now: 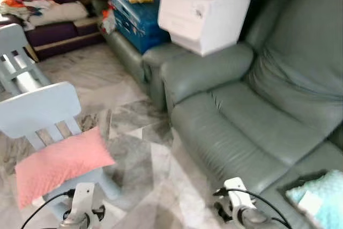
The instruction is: Move the pillow to the sofa
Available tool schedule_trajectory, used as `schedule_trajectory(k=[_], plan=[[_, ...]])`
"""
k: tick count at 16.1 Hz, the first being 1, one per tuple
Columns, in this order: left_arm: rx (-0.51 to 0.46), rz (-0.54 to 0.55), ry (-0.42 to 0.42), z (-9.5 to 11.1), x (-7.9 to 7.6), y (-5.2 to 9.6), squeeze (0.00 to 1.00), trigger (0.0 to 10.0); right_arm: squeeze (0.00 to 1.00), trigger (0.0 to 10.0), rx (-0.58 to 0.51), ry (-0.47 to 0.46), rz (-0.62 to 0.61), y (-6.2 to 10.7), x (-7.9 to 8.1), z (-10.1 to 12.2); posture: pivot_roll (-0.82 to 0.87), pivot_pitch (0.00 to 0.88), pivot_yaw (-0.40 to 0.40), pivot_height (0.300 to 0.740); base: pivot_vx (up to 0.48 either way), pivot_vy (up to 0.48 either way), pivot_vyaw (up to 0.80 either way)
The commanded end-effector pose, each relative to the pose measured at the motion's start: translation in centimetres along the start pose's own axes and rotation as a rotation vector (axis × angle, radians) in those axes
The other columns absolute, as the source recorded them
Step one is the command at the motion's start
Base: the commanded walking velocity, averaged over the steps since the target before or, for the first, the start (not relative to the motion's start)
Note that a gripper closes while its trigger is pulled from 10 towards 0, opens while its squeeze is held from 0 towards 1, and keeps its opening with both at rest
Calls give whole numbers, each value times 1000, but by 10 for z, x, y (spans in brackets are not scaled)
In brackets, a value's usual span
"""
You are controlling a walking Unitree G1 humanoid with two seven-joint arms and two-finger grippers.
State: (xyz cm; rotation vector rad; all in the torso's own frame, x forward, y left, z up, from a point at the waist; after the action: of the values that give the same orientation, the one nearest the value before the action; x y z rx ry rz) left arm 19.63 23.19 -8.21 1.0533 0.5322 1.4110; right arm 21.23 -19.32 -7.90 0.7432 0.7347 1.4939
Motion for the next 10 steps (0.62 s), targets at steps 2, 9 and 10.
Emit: schedule_trajectory(k=[2,9,10], plan=[[5,8,-10,-1,4,0,0,10000,0,10000,4,0,-1,0,1,-1,-123,0,33,740,0,480,0],[-6,9,-21,7,1,-1,0,10000,0,10000,4,38,9,0,2,0,-118,0,32,740,0,480,327],[-6,9,-24,7,1,-1,0,10000,0,10000,5,36,8,0,2,-1,-118,0,32,740,0,480,800]])
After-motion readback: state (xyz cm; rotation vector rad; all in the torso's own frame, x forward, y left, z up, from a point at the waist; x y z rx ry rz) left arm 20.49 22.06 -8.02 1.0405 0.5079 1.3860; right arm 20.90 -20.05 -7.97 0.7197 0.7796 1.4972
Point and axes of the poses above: a point about 5 cm out from each wrist's last joint towards the gripper, its own y axis pointing back from the gripper into the wrist, its own z axis along the axis of the wrist's last joint, x = y × z, the point moved 1 cm from there along -y, pointing out of the wrist towards the gripper, and after that the axes turned 15 degrees about -y, right-handed, at the moved point
